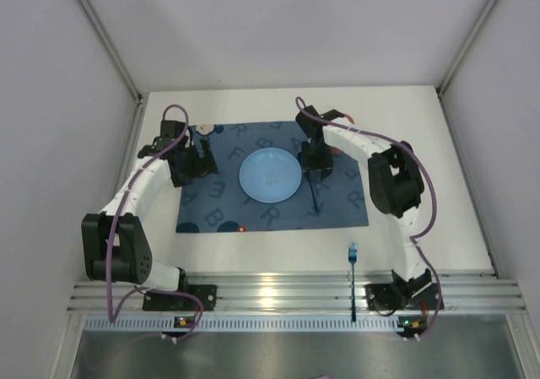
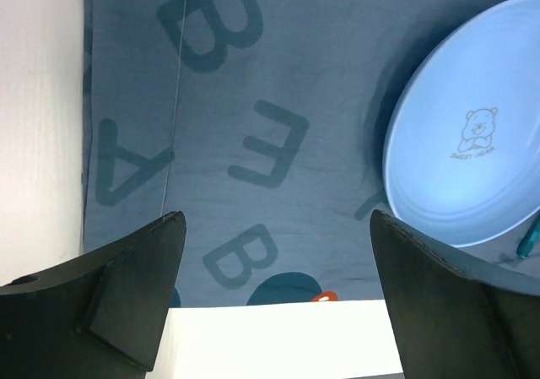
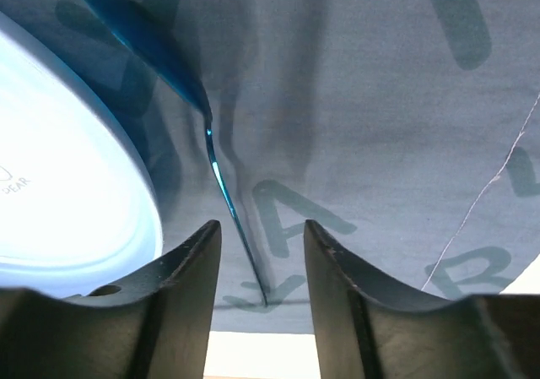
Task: Set the dinner table for one person
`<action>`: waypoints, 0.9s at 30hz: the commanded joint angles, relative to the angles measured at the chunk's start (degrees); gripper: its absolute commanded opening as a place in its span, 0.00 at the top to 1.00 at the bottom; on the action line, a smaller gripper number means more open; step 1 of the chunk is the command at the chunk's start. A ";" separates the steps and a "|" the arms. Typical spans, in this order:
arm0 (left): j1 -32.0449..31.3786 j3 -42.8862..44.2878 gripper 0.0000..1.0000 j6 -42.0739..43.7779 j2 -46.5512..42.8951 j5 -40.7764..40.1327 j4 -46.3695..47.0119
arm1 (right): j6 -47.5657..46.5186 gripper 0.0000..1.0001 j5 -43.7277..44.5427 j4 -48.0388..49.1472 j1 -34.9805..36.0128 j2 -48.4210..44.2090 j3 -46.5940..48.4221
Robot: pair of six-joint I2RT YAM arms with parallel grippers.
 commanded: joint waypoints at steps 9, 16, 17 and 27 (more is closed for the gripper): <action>0.41 3.09 0.05 -0.93 -0.85 4.92 3.04 | -1.49 0.54 0.49 1.85 -0.18 -17.43 -9.47; 0.23 -0.68 0.02 -4.43 -3.92 8.52 4.89 | 1.75 0.45 -1.77 2.73 -0.18 -43.78 -35.54; 0.15 -1.22 0.02 -4.79 -5.06 8.87 5.06 | 2.46 0.45 -2.58 2.99 -0.18 -45.65 -38.29; -1.96 -6.93 0.02 -7.87 -15.25 8.44 2.26 | 8.97 0.44 -10.76 6.95 1.93 -59.46 -61.77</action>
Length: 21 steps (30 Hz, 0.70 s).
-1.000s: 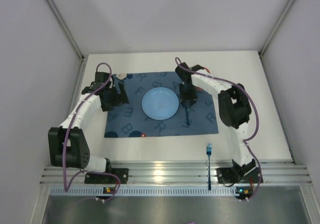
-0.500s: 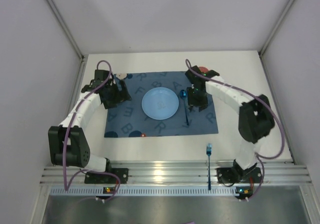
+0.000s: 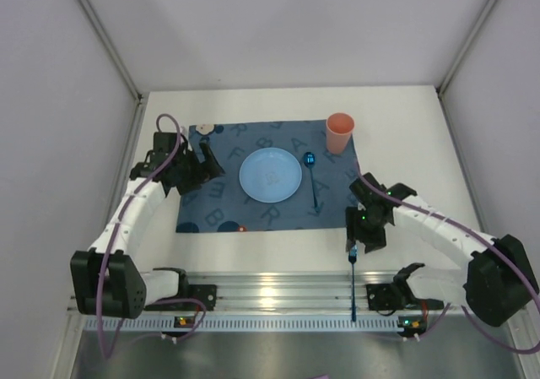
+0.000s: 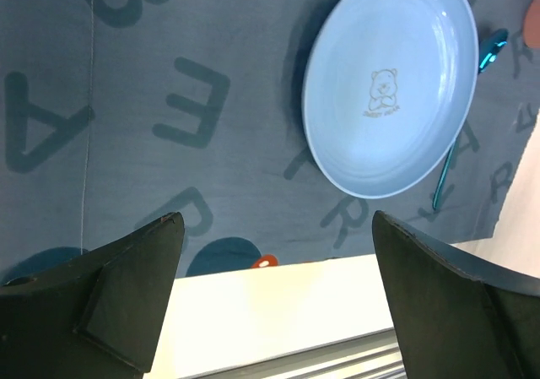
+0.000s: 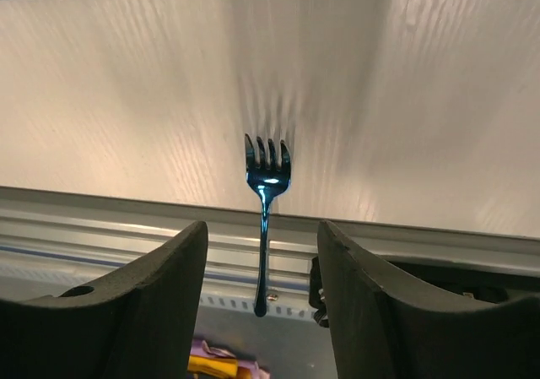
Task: Set the dinner table for one person
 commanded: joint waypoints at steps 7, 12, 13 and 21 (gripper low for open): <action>-3.53 -5.42 0.02 -4.62 -14.03 -1.81 -5.26 | 10.84 0.45 -6.67 7.25 7.66 -10.19 -12.81; -4.32 -8.50 0.02 -6.65 -21.59 -2.68 -8.78 | 16.91 0.45 -5.18 11.28 14.86 -11.25 -17.02; -4.32 -9.03 0.02 -7.00 -22.65 -2.69 -9.92 | 18.22 0.46 -4.40 12.52 15.40 -10.56 -17.82; -4.41 -8.07 0.02 -5.16 -27.93 -2.77 -15.46 | 18.58 0.61 1.67 21.14 16.28 -1.85 -19.77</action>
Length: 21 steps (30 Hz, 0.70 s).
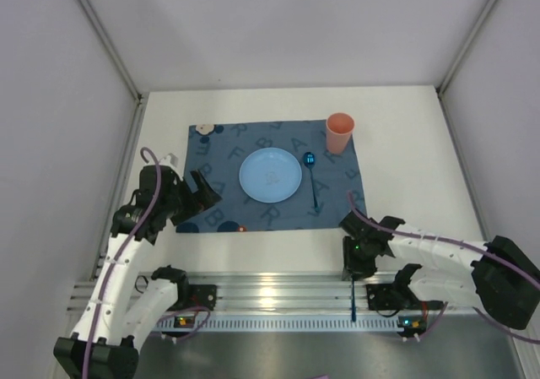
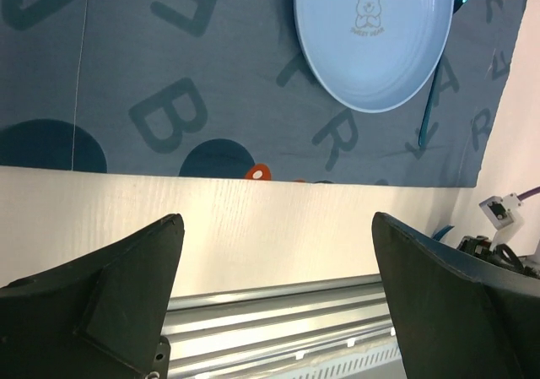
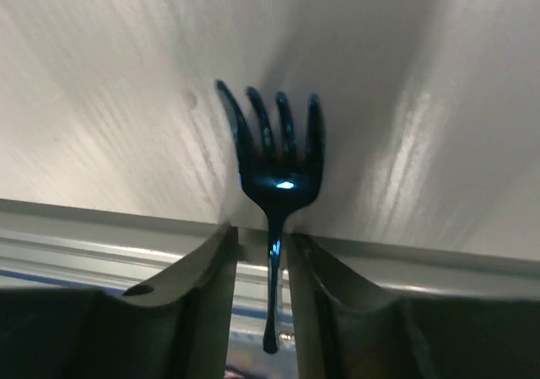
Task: Set the dinner table for one person
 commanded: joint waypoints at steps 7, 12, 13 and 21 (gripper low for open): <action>-0.30 0.72 0.02 3.88 0.35 3.07 -0.99 | 2.83 1.00 9.48 -3.13 1.82 1.17 8.05; -0.47 3.27 0.02 6.08 3.43 9.13 -0.46 | 5.47 1.00 11.50 -16.56 2.78 -1.74 24.01; -0.65 3.53 0.02 6.87 3.87 9.75 0.76 | 5.47 1.00 13.33 -18.16 2.70 -0.87 27.19; -15.74 5.71 0.04 3.55 9.05 12.40 12.80 | 3.63 1.00 22.23 -32.49 2.61 15.73 64.53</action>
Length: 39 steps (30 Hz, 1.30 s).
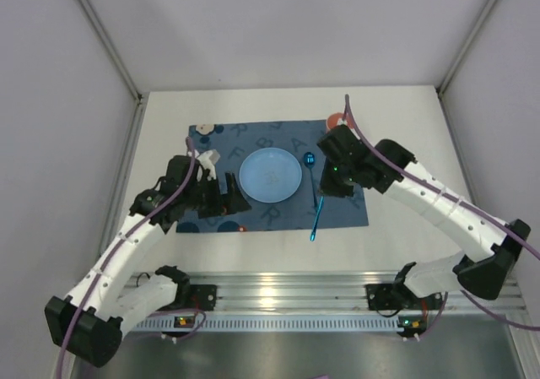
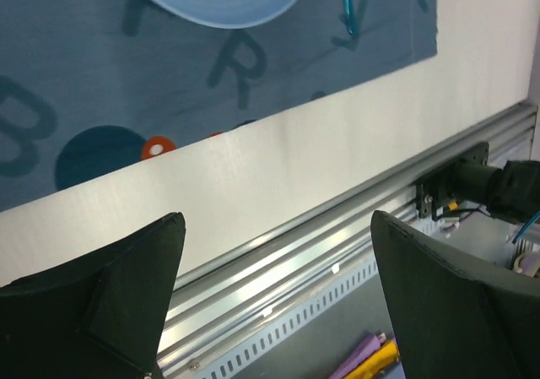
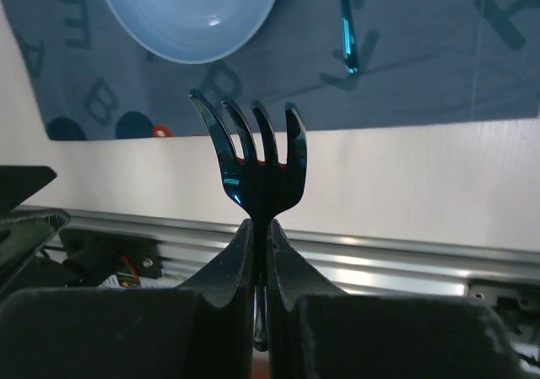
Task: Set the dinner table for one person
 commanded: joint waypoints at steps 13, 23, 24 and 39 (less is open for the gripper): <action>-21.32 16.73 0.15 0.11 17.77 3.26 14.73 | 2.53 1.00 1.63 -5.09 1.63 11.13 12.52; -28.25 11.01 0.21 -3.66 18.30 6.78 24.12 | 0.86 1.00 -1.45 -1.23 -0.12 10.87 12.26; -28.70 10.92 0.21 -4.36 18.48 6.78 25.96 | 0.51 1.00 -1.80 -1.14 -0.56 10.87 12.43; -34.24 12.50 1.00 -9.56 27.35 2.04 31.08 | -5.73 1.00 -13.49 7.11 -8.83 6.56 5.76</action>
